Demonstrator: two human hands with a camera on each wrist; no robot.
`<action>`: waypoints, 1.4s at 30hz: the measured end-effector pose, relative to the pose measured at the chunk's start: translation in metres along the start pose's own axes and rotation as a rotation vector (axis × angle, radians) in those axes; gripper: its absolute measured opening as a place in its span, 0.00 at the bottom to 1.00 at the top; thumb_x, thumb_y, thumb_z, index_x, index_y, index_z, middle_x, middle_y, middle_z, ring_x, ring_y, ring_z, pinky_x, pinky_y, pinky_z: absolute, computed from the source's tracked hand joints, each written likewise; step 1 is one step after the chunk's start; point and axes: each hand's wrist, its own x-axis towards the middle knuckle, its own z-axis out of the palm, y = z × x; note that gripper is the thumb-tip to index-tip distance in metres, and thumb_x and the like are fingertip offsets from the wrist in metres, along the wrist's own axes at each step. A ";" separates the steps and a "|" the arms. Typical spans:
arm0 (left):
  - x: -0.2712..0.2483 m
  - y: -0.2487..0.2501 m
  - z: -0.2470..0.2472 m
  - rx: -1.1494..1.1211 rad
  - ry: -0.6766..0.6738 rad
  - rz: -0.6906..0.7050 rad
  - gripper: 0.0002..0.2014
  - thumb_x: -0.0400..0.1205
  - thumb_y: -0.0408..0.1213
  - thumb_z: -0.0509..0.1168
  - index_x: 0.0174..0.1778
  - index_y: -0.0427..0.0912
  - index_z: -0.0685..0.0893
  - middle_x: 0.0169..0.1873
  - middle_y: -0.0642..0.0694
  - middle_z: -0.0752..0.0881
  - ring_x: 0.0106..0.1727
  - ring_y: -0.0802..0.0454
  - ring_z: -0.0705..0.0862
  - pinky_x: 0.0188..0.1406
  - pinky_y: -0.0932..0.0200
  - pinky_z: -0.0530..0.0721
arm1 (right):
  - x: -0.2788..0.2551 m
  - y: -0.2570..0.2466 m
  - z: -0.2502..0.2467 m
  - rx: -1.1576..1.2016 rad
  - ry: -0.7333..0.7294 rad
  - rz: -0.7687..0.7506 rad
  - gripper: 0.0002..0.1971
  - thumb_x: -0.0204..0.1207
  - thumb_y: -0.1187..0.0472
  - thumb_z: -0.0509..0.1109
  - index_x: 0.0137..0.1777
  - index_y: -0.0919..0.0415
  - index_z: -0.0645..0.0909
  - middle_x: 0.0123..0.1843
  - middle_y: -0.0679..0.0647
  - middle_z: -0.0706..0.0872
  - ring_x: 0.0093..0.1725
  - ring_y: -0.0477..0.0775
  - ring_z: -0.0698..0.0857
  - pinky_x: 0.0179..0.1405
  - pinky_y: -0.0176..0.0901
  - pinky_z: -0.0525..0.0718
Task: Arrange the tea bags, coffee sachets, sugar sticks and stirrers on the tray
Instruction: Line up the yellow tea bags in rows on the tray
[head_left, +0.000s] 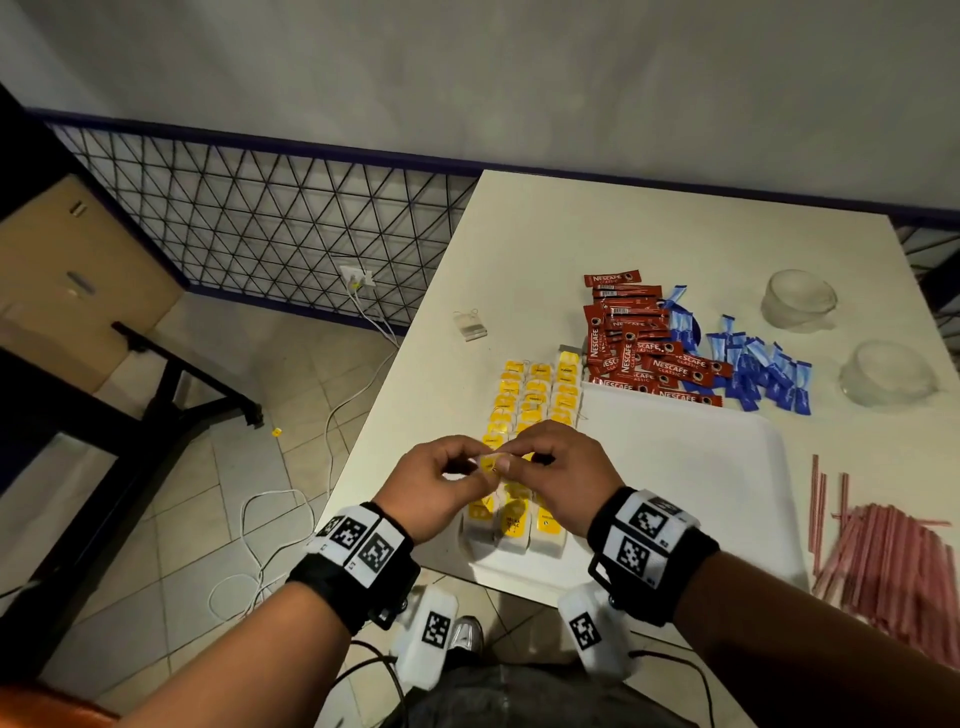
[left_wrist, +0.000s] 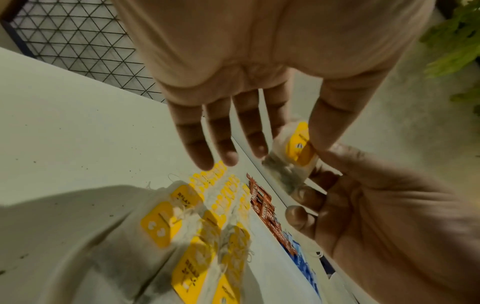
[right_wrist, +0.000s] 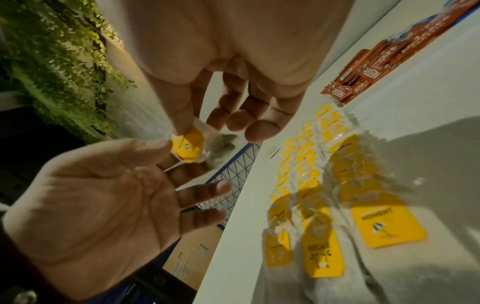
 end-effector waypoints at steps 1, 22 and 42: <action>-0.001 0.000 0.001 -0.030 -0.030 0.027 0.15 0.69 0.44 0.74 0.50 0.44 0.90 0.48 0.45 0.91 0.50 0.52 0.88 0.52 0.57 0.86 | 0.000 -0.002 0.000 0.039 -0.028 0.005 0.03 0.73 0.55 0.76 0.42 0.44 0.90 0.43 0.43 0.83 0.46 0.48 0.82 0.50 0.44 0.81; -0.020 -0.050 0.003 0.678 -0.028 -0.258 0.15 0.80 0.45 0.69 0.30 0.44 0.77 0.26 0.51 0.75 0.33 0.51 0.74 0.31 0.62 0.69 | -0.015 0.036 0.001 -0.652 -0.381 0.106 0.12 0.80 0.50 0.65 0.59 0.50 0.83 0.55 0.47 0.82 0.57 0.52 0.81 0.50 0.39 0.73; -0.019 -0.063 0.009 1.094 -0.165 0.224 0.06 0.62 0.41 0.67 0.33 0.53 0.84 0.27 0.51 0.79 0.26 0.47 0.80 0.19 0.61 0.74 | -0.019 0.058 0.018 -0.794 -0.453 0.060 0.18 0.81 0.49 0.63 0.71 0.44 0.74 0.67 0.48 0.75 0.67 0.54 0.76 0.64 0.47 0.76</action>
